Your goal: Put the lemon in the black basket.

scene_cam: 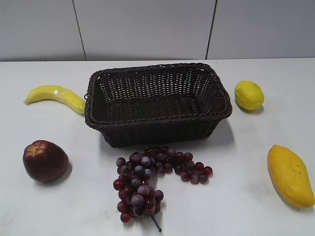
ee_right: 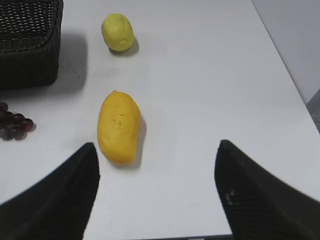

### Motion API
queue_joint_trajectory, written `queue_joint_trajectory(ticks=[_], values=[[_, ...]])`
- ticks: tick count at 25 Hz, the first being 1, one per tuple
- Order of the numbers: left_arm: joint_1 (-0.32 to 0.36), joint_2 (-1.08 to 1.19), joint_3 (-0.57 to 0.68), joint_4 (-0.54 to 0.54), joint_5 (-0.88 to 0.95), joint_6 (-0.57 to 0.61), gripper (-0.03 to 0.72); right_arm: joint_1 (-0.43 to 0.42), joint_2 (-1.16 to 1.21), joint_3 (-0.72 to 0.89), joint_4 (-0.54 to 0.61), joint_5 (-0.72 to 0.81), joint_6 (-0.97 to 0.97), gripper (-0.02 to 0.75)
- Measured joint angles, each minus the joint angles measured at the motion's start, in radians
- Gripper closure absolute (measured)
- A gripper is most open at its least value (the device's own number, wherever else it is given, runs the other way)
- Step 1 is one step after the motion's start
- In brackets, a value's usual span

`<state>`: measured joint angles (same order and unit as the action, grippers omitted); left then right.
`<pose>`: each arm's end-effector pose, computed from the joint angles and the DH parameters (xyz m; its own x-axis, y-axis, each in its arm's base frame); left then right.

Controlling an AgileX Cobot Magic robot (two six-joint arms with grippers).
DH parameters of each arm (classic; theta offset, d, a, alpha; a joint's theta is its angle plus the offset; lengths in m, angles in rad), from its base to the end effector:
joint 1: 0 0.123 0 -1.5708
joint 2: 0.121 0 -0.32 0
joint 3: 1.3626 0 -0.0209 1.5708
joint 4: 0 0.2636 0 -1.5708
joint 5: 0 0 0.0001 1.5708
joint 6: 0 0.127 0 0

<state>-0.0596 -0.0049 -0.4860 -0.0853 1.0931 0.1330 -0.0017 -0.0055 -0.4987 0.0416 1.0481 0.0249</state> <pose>0.0012 -0.0097 0.2593 -0.4765 0.1219 -0.8707 0.1705 0.9843 0.0445 0.0032 0.0046 0.2682 -0.4416 0.0464 -0.8960 -0.0105 0.9983 0.0568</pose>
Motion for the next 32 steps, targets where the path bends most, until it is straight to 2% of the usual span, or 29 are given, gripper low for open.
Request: queue_joint_trajectory(ticks=[8,10,17,21,27,32], values=[[0.0,0.0,0.0,0.0,0.0,-0.001,0.451,0.0,0.0,0.0,0.023,-0.003,0.0,0.15],[0.0,0.0,0.0,0.0,0.0,0.0,0.451,0.0,0.013,-0.011,0.032,-0.045,0.0,0.15],[0.0,0.0,0.0,0.0,0.0,0.0,0.451,0.0,0.196,-0.007,0.057,-0.674,0.001,0.15],[0.0,0.0,0.0,0.0,0.0,0.0,0.451,0.0,0.411,-0.008,0.058,-0.868,0.001,0.15],[0.0,0.0,0.0,0.0,0.0,0.0,0.451,0.0,0.823,-0.141,0.059,-0.877,0.001,0.15],[0.0,0.0,0.0,0.0,0.0,0.0,0.451,0.02,1.155,-0.381,0.062,-0.705,-0.006,0.141]])
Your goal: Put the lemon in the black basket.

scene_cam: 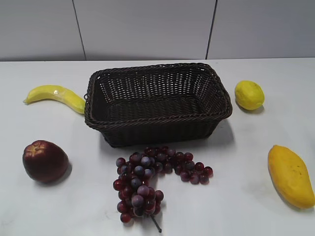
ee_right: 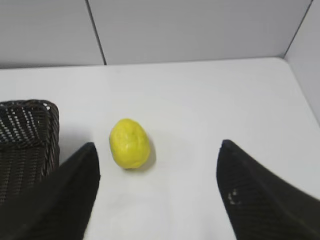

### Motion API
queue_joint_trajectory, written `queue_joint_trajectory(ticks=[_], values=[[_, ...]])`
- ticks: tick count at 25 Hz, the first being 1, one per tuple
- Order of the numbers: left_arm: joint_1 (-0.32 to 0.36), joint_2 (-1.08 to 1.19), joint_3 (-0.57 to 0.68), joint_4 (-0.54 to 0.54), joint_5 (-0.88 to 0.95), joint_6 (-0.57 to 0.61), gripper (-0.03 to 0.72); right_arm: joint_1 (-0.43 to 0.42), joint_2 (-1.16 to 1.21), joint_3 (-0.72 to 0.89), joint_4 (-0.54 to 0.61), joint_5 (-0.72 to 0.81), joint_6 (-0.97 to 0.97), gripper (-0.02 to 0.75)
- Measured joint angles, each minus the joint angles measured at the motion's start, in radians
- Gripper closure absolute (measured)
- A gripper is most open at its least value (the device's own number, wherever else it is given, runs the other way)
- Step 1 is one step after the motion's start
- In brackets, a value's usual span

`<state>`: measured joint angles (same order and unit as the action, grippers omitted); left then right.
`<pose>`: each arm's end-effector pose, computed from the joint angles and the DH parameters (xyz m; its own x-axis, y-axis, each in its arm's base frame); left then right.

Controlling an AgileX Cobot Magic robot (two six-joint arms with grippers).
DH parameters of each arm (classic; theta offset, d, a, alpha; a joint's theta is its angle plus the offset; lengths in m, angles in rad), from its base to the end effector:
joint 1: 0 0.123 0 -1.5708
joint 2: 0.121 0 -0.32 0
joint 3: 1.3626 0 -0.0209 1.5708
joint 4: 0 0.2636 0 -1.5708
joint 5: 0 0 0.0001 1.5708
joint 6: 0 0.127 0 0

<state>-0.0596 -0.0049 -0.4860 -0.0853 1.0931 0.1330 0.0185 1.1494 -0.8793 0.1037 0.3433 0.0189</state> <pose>0.0012 -0.0097 0.2593 -0.4765 0.1219 -0.8707 0.1705 0.9843 0.0445 0.2780 0.0096 0.3376 -0.5030 0.1070 -0.8577 0.0099 0.9930 0.1180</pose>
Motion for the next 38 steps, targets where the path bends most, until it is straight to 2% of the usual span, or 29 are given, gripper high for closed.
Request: queue_joint_trajectory(ticks=[3,7,16,22,28,36,38], values=[[0.0,0.0,0.0,0.0,0.0,0.0,0.451,0.036,0.19,-0.162,0.032,0.137,-0.052,0.097],[0.0,0.0,0.0,0.0,0.0,0.0,0.451,0.064,0.432,-0.366,0.095,0.285,-0.109,0.078],[0.0,0.0,0.0,0.0,0.0,0.0,0.451,0.07,0.851,-0.688,0.088,0.445,-0.125,0.077],[0.0,0.0,0.0,0.0,0.0,0.0,0.451,0.07,0.988,-0.731,0.07,0.439,-0.137,0.075],[0.0,0.0,0.0,0.0,0.0,0.0,0.451,0.07,1.054,-0.736,0.064,0.369,-0.154,0.076],[0.0,0.0,0.0,0.0,0.0,0.0,0.451,0.07,1.09,-0.756,0.064,0.369,-0.157,0.144],[0.0,0.0,0.0,0.0,0.0,0.0,0.451,0.07,1.09,-0.779,0.062,0.41,-0.159,0.145]])
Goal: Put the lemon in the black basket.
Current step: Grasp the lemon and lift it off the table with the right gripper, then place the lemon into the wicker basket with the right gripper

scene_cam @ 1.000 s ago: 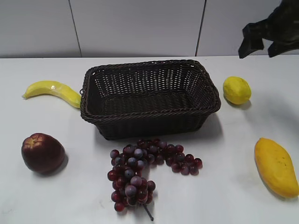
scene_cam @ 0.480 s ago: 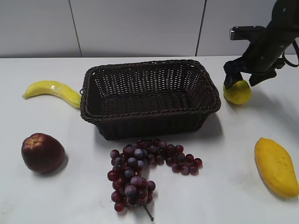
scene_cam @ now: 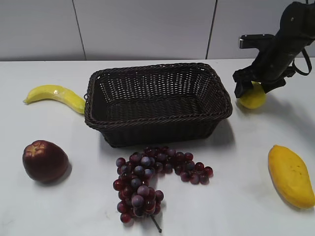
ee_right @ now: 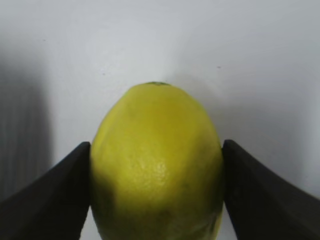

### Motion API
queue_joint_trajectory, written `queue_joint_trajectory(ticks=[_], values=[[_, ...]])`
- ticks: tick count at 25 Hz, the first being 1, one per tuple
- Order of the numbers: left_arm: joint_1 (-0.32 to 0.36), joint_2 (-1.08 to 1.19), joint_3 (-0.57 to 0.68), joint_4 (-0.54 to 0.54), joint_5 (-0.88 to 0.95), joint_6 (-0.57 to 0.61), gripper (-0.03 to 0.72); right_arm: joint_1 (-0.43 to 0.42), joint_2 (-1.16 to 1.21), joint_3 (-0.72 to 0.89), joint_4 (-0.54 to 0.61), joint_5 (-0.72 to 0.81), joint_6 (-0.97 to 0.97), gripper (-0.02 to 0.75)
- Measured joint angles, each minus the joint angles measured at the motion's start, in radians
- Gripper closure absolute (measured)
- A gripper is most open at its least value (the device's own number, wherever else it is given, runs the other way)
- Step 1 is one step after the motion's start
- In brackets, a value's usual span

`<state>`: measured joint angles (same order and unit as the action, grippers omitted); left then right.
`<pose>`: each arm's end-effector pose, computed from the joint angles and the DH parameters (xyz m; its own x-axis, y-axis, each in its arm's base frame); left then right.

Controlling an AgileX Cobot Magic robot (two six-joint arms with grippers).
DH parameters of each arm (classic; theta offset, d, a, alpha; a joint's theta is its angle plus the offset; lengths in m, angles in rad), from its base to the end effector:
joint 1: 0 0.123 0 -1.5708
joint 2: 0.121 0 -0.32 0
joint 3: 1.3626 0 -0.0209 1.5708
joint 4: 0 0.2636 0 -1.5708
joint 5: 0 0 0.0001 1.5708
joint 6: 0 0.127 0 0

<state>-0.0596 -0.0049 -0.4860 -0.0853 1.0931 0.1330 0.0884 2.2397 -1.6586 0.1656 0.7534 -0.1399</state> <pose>0.0012 -0.0097 0.2593 -0.4765 0.1219 -0.8707 0.1705 0.9843 0.0445 0.5069 0.0593 0.1223 -0.9398 -0.1018 -0.3263 -0.1417 0.9848 0.1006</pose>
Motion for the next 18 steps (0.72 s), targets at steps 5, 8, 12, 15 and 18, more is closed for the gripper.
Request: queue_joint_trajectory(ticks=[5,8,12,15,18], values=[[0.0,0.0,0.0,0.0,0.0,0.0,0.451,0.0,-0.002,-0.163,-0.017,0.223,-0.003,0.145],[0.0,0.0,0.0,0.0,0.0,0.0,0.451,0.002,-0.002,-0.295,0.02,0.358,-0.003,0.146],[0.0,0.0,0.0,0.0,0.0,0.0,0.451,0.041,-0.037,-0.429,0.108,0.438,-0.013,0.147],[0.0,0.0,0.0,0.0,0.0,0.0,0.451,0.113,-0.089,-0.451,0.129,0.449,-0.018,0.147],[0.0,0.0,0.0,0.0,0.0,0.0,0.451,0.194,-0.11,-0.454,0.133,0.453,-0.018,0.147]])
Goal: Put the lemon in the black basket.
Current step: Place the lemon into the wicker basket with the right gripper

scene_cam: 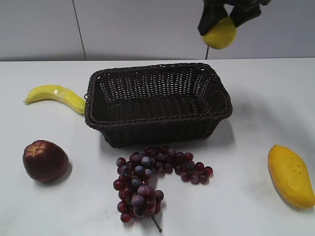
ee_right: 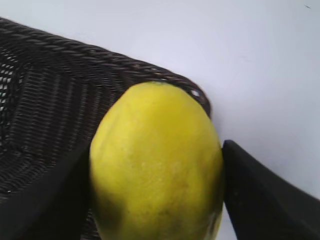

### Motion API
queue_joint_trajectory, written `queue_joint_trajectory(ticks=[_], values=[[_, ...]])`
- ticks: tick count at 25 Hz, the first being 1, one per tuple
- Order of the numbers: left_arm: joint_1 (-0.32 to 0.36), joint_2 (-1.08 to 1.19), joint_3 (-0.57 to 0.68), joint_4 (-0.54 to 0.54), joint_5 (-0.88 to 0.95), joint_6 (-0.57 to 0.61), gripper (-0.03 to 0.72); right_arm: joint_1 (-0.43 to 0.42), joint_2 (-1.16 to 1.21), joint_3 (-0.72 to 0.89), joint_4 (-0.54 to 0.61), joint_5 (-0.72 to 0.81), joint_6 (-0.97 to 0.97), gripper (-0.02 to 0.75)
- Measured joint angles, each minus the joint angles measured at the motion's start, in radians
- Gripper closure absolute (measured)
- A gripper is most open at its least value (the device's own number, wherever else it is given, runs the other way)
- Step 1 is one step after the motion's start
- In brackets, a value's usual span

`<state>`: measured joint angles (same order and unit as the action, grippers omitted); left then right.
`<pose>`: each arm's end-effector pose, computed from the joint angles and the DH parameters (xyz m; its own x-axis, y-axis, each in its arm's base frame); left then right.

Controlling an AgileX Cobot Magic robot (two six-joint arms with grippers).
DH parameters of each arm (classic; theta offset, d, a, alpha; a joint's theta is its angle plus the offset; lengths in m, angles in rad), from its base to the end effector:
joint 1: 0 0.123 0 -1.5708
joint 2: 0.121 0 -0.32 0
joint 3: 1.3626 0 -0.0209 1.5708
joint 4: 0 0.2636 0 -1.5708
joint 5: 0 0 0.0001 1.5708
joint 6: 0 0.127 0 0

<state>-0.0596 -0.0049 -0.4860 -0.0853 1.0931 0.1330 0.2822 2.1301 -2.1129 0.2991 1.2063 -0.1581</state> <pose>0.0012 -0.0097 0.2593 -0.4765 0.1219 -0.8707 0.1705 0.9843 0.0445 0.4856 0.1772 0.3011 -0.8453 -0.2937 -0.4464 -0.4243 0.8768 0.2265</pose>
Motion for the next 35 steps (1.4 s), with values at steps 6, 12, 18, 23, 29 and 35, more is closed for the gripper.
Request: queue_joint_trajectory(ticks=[6,12,18,23,29,35], values=[[0.0,0.0,0.0,0.0,0.0,0.0,0.451,0.132,0.012,0.106,-0.084,-0.001,0.0,0.147],[0.0,0.0,0.0,0.0,0.0,0.0,0.451,0.146,0.079,0.197,-0.107,-0.068,0.0,0.147],[0.0,0.0,0.0,0.0,0.0,0.0,0.451,0.146,0.145,0.202,-0.083,-0.125,0.0,0.105],[0.0,0.0,0.0,0.0,0.0,0.0,0.451,0.146,0.145,0.162,-0.081,-0.075,0.0,0.069],[0.0,0.0,0.0,0.0,0.0,0.0,0.451,0.141,0.02,0.137,-0.116,-0.034,0.0,0.076],[0.0,0.0,0.0,0.0,0.0,0.0,0.451,0.112,-0.218,0.147,-0.203,-0.002,0.059,0.093]])
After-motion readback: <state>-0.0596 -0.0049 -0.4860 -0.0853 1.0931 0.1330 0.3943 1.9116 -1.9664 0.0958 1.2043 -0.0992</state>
